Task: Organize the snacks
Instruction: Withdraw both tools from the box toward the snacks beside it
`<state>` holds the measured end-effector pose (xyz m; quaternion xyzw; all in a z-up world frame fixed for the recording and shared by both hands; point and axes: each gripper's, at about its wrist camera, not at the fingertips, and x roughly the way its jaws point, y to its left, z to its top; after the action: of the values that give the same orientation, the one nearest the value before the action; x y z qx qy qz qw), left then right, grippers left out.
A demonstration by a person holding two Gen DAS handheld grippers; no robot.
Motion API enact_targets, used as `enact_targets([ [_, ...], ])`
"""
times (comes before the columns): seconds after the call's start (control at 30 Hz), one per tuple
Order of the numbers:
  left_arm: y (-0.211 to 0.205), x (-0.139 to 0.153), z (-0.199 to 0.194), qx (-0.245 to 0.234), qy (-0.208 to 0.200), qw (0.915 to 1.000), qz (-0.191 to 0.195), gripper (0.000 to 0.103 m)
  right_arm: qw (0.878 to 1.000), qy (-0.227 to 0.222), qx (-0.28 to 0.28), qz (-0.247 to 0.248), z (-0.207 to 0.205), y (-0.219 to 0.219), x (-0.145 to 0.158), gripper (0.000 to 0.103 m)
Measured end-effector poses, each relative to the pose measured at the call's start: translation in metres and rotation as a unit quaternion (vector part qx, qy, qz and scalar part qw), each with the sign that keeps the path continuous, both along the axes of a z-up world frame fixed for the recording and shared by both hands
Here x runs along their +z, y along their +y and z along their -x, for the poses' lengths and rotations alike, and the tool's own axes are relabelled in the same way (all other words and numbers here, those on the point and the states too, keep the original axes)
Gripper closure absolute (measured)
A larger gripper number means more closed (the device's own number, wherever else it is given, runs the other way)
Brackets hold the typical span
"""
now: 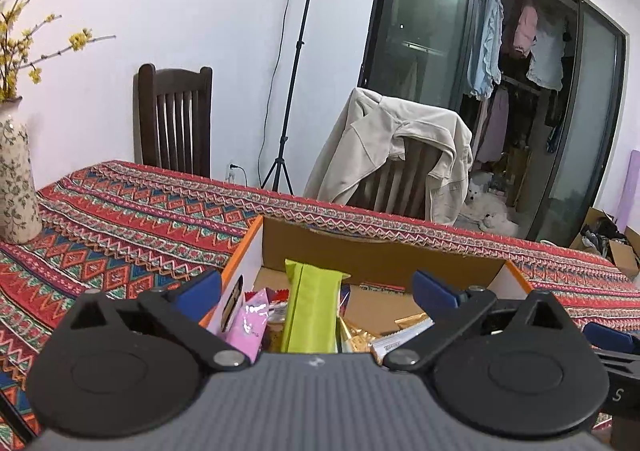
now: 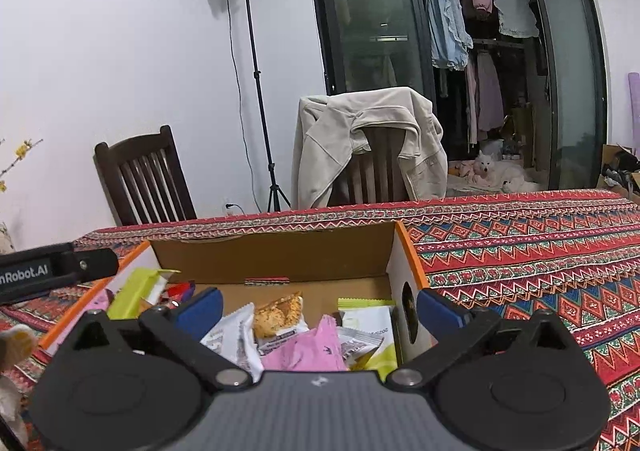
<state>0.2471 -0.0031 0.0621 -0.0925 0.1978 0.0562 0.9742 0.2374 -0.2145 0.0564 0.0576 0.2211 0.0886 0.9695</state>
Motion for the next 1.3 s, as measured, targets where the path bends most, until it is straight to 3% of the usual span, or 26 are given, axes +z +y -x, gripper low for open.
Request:
enact_targets([
  [0.2, 0.003, 0.014, 0.013, -0.007, -0.009, 0.9999, 0.009, 0.000, 1.000, -0.008, 0.009, 0.014, 0.014, 0.005, 0.017, 0.000],
  [0.57, 0.018, 0.011, 0.040, -0.008, 0.012, 0.9998, 0.013, 0.000, 1.000, 0.000, 0.011, 0.027, 0.045, 0.000, 0.024, 0.000],
  [1.3, 0.043, -0.033, 0.106, -0.026, 0.074, 0.9969, -0.010, 0.000, 0.997, 0.048, 0.038, 0.054, 0.116, 0.001, -0.020, 0.000],
])
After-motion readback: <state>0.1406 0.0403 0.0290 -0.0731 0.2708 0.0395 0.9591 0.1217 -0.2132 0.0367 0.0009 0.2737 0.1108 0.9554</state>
